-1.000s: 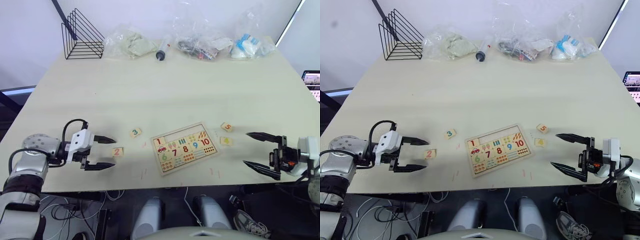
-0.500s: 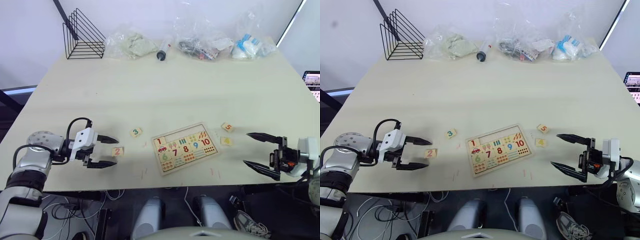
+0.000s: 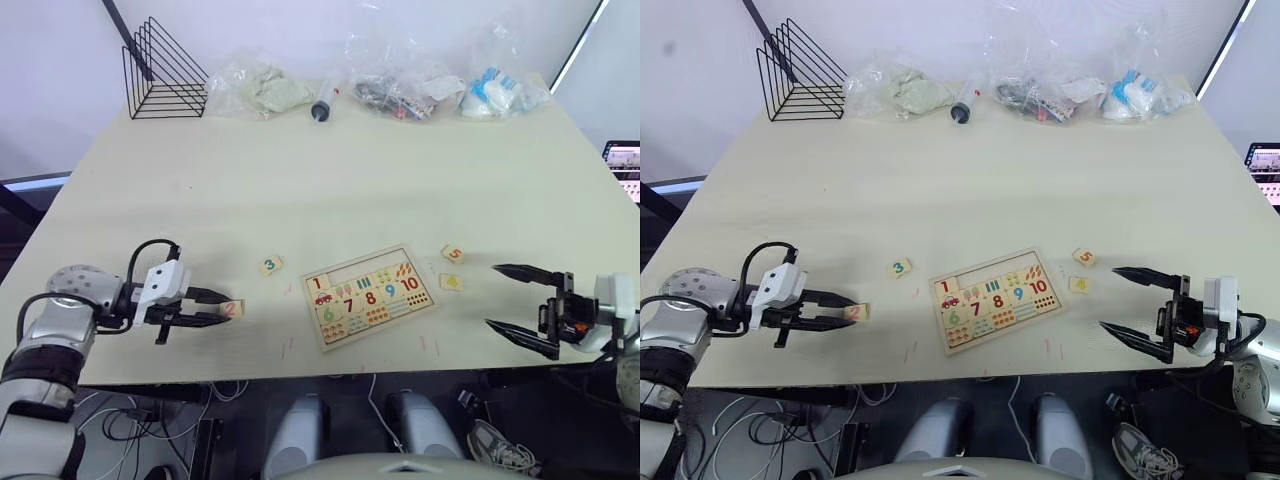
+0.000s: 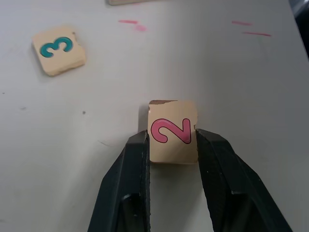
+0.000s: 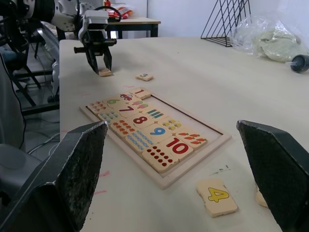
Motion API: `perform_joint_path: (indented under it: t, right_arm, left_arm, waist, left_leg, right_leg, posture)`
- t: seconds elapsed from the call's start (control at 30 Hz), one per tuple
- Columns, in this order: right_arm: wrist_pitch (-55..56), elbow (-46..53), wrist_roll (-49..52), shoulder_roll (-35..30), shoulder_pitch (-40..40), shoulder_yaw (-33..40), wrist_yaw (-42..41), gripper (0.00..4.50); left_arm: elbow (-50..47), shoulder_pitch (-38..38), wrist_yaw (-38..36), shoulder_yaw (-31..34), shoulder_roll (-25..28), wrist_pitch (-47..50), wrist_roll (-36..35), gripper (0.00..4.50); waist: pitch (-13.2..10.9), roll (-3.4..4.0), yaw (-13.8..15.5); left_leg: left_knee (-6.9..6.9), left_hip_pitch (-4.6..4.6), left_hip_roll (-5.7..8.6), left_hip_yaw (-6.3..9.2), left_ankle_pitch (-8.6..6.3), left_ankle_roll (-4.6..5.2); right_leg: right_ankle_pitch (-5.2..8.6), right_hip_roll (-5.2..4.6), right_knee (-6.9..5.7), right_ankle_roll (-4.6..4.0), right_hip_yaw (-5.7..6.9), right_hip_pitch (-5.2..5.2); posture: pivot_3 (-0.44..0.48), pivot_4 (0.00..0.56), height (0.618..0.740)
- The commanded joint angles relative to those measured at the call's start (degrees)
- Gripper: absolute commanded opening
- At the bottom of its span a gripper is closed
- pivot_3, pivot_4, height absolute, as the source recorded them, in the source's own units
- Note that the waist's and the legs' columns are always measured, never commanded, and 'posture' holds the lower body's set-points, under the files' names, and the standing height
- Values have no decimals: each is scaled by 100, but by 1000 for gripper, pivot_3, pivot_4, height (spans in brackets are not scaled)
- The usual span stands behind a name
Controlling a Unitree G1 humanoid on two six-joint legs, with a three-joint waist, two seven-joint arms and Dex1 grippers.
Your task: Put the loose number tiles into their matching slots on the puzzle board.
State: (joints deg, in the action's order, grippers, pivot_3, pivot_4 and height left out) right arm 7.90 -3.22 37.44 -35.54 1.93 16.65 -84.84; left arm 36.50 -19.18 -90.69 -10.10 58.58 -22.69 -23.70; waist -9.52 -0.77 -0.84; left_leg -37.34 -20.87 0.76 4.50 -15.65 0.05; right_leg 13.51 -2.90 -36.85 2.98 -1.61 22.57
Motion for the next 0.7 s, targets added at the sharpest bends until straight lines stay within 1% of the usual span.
perform_joint_path:
  t: [0.03,0.13,0.23,0.3,0.4,0.57,0.7]
  right_arm:
    - [203,-5,43,32,-40,113,-39,4500]
    - [272,0,47,91,7,117,-11,4500]
    - [167,113,66,97,127,118,75,4500]
    - [183,178,49,124,185,121,139,4500]
    - [277,250,20,209,267,127,265,4500]
    - [412,304,-102,321,443,89,425,4500]
    - [562,266,-168,357,536,118,500,4500]
  left_arm:
    - [-625,180,-181,200,351,324,-209,902]
    - [-1431,508,-114,572,555,907,-380,902]
    - [-2554,893,391,1021,712,1741,-648,902]
    - [-3184,1087,594,1250,823,2380,-823,902]
    - [-3981,1150,1015,1459,897,3246,-973,902]
    - [-4968,452,1900,1313,647,4610,-1085,902]
    - [-5400,-52,2241,995,445,5210,-897,902]
  waist:
    - [1,-1,0]
    - [0,-1,7]
    - [-1,1,9]
    - [-2,0,8]
    - [-3,1,6]
    - [-3,0,20]
    - [-3,0,-4]
  left_leg:
    - [0,0,-1,0,0,0]
    - [0,-1,-4,1,0,0]
    - [0,-1,-13,0,0,0]
    - [0,-2,-19,3,0,0]
    - [1,1,-20,-1,0,0]
    - [0,-1,-15,3,0,0]
    - [0,0,0,0,0,0]
  right_leg:
    - [0,0,0,0,0,0]
    - [0,-1,0,0,0,0]
    - [1,-3,1,0,0,-1]
    - [1,-3,2,0,0,-1]
    - [2,-1,2,0,-1,-2]
    - [1,3,2,0,0,-2]
    - [1,4,2,1,-2,-3]
  posture:
    - [0,150,740]
    - [0,150,740]
    - [0,150,740]
    - [0,150,740]
    - [0,150,740]
    - [0,150,740]
    - [0,150,740]
